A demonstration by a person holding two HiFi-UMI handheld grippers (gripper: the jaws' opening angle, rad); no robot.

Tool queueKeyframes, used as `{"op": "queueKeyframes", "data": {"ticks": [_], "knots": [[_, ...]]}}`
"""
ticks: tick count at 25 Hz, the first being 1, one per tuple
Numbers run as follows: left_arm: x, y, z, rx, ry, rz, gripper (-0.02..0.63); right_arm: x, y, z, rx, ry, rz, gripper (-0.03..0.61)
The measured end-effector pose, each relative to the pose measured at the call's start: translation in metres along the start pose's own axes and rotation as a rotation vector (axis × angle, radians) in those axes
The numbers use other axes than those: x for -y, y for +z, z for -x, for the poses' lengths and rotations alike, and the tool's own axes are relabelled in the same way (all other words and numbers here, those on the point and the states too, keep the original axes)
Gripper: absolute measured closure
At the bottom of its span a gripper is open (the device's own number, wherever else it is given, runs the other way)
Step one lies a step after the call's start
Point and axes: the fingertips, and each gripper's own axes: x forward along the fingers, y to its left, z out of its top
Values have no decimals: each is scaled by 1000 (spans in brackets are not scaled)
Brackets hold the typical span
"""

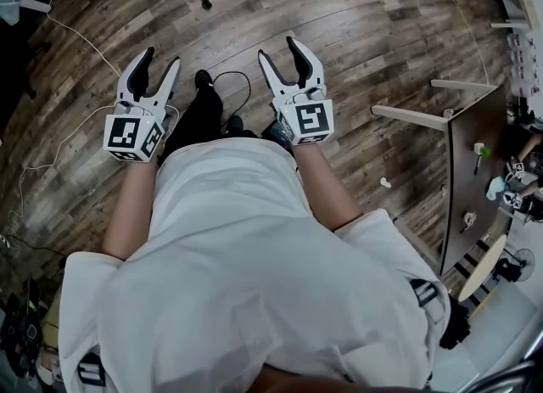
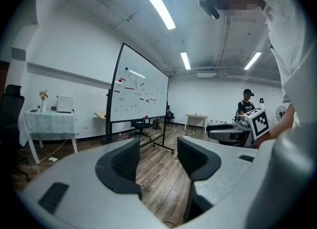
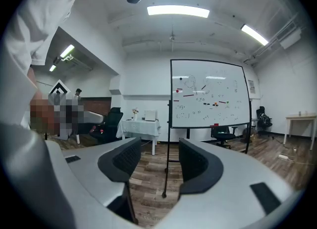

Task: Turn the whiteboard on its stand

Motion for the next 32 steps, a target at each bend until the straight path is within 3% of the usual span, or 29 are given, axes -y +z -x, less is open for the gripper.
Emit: {"op": "queueKeyframes", "data": {"ticks": [8,17,23,32], "knots": [[-51,8,-75,6,-37,24,394,33,5,-70,-34,-12,-13,347],[-145,59,-164,56,-40,6,394,81,39,-193,-35,-31,-11,347],[-222,79,-205,88,5,19,394,108,52,-270,-40,-46,-7,347],[-287,89,-270,100,86,55,394,178,54,-352,-53,-65,-49,348]]}}
